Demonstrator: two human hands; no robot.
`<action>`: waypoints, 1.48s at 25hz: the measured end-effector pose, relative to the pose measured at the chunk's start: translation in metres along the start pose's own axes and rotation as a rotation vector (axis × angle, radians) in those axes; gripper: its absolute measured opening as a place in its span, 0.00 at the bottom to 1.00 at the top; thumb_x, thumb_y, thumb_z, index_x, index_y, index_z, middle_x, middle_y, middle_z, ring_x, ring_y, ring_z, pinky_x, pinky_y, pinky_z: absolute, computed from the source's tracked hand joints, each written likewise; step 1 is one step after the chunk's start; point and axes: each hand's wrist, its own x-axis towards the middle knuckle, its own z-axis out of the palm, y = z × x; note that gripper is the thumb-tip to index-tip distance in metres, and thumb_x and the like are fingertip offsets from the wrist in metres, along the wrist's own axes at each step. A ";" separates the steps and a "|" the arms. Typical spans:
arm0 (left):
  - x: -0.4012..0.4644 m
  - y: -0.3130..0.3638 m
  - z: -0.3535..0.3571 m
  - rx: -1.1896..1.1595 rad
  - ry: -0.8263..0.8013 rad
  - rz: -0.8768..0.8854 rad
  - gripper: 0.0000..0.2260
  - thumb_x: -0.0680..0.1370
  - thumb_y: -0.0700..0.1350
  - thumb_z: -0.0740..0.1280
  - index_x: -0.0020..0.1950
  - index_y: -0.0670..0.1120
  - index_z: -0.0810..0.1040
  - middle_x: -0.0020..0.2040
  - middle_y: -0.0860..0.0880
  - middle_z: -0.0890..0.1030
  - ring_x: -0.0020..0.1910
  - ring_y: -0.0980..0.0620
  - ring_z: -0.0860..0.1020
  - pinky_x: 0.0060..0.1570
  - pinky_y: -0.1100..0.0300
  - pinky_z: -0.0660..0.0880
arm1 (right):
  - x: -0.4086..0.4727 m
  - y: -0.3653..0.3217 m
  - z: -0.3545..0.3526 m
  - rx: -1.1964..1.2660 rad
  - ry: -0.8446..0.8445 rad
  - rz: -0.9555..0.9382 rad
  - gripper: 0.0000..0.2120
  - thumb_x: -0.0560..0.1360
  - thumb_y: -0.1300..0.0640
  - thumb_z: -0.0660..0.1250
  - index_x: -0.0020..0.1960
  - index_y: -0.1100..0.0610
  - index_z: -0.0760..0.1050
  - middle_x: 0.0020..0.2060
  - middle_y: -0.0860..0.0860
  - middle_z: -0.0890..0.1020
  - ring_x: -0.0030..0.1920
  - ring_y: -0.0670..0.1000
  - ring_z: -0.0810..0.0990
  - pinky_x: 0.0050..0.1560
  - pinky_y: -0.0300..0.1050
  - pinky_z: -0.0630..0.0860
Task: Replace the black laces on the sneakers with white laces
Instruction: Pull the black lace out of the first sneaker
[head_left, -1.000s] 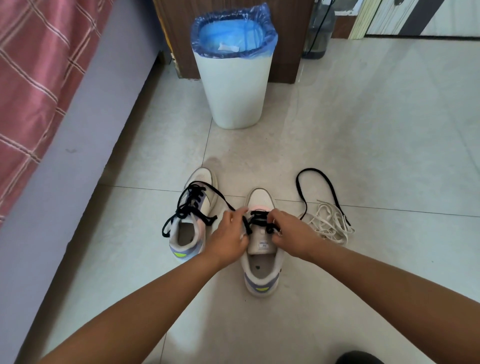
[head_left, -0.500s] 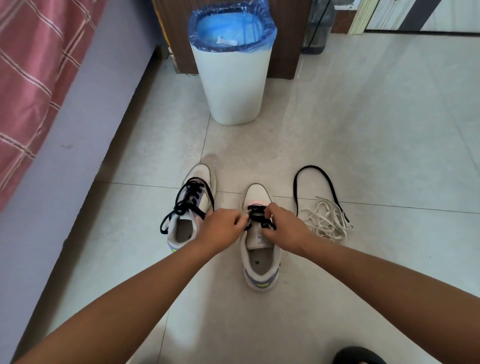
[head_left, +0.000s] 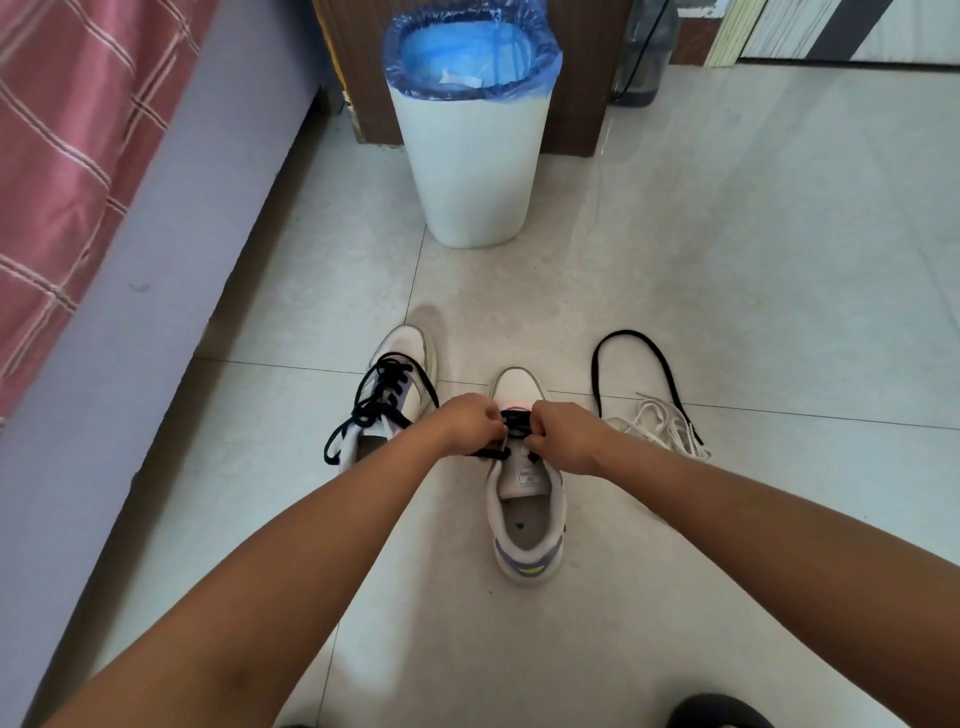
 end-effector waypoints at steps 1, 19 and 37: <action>-0.001 0.001 -0.001 0.022 -0.025 0.012 0.04 0.79 0.44 0.62 0.46 0.46 0.74 0.44 0.46 0.77 0.42 0.50 0.73 0.36 0.61 0.68 | 0.001 0.000 0.000 -0.032 -0.016 -0.006 0.04 0.78 0.57 0.59 0.51 0.56 0.68 0.54 0.57 0.77 0.49 0.56 0.74 0.45 0.46 0.68; -0.007 0.010 0.015 0.028 -0.028 -0.052 0.11 0.79 0.45 0.60 0.37 0.45 0.70 0.36 0.46 0.73 0.37 0.47 0.73 0.42 0.58 0.68 | -0.010 0.018 0.006 0.066 0.010 -0.004 0.04 0.76 0.58 0.60 0.47 0.56 0.65 0.43 0.53 0.73 0.43 0.54 0.71 0.37 0.44 0.64; 0.003 -0.014 -0.010 1.116 0.401 0.180 0.09 0.77 0.38 0.60 0.56 0.42 0.72 0.53 0.45 0.76 0.54 0.44 0.75 0.61 0.49 0.64 | -0.013 0.020 0.007 0.014 0.010 0.008 0.06 0.76 0.59 0.59 0.48 0.57 0.62 0.42 0.54 0.73 0.42 0.55 0.71 0.37 0.45 0.64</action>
